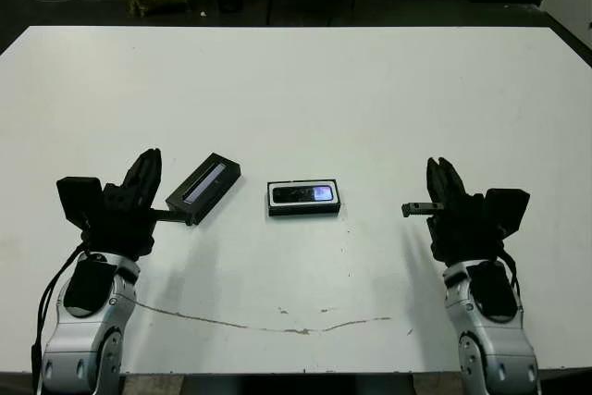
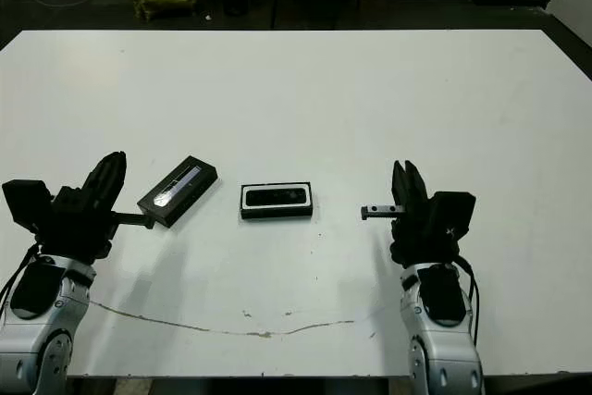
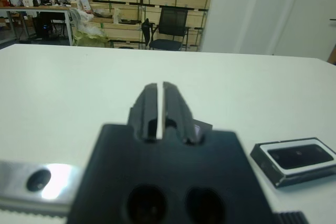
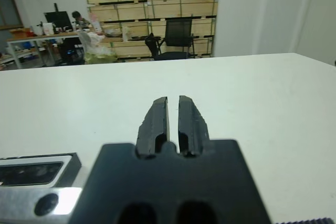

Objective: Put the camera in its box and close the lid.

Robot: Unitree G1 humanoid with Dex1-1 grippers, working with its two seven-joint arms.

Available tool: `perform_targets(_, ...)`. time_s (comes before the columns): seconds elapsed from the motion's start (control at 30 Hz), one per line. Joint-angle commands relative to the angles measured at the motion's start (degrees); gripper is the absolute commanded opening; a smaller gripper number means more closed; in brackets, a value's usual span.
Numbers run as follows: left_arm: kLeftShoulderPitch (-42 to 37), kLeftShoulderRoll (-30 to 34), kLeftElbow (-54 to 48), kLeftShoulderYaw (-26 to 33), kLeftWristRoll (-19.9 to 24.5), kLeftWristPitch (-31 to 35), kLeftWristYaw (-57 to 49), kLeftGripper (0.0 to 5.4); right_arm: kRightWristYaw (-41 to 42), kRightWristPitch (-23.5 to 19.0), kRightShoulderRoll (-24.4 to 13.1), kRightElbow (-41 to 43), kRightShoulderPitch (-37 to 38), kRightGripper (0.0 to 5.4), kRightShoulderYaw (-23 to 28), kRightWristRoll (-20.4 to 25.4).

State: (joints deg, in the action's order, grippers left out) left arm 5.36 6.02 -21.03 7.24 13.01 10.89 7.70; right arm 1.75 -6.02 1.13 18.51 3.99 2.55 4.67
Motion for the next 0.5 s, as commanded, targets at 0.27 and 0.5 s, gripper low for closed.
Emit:
perform_targets(0.27,0.37,-0.03,1.48,-0.65,-0.59,-0.25,-0.21,0.00,0.05,-0.75,-1.10,-0.18,-3.30,0.02,2.30,2.03)
perform_targets(0.5,0.86,-0.56,-0.38,-0.81,-0.41,2.81,-2.04,0.00,0.08,-1.62,-2.11,0.30,-3.79,0.02,2.70,2.01)
